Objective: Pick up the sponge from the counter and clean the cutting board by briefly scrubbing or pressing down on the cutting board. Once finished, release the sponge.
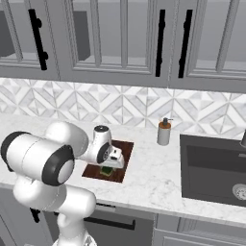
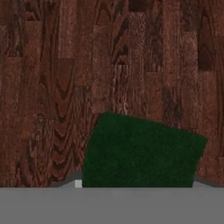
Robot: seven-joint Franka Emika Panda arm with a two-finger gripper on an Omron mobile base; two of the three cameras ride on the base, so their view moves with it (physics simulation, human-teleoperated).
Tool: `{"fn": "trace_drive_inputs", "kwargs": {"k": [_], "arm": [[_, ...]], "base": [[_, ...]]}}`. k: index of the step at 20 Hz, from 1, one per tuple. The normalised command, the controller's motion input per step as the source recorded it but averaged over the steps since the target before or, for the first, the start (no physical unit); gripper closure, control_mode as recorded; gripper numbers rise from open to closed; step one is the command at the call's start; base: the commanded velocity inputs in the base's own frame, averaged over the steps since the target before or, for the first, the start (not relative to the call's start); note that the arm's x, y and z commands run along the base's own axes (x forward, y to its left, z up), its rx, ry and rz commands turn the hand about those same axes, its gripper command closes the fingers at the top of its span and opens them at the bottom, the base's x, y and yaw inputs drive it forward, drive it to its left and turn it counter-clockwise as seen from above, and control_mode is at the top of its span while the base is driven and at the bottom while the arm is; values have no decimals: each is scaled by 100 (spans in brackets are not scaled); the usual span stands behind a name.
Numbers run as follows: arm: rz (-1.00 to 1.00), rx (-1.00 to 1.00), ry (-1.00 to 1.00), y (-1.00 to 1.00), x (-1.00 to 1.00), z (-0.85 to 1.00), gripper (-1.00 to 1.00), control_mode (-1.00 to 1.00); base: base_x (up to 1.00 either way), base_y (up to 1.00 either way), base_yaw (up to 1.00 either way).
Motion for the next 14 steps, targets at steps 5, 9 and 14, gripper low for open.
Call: {"fn": "trace_drive_inputs", "kwargs": {"k": [5,9,14], "arm": [[0,0,0,37,0,-28,100,-100],[0,0,-1,53,0,-8,100,-100],[0,0,-2,11,0,-34,100,-100]], "base": [[0,0,0],[0,0,0],[0,0,0]]}}
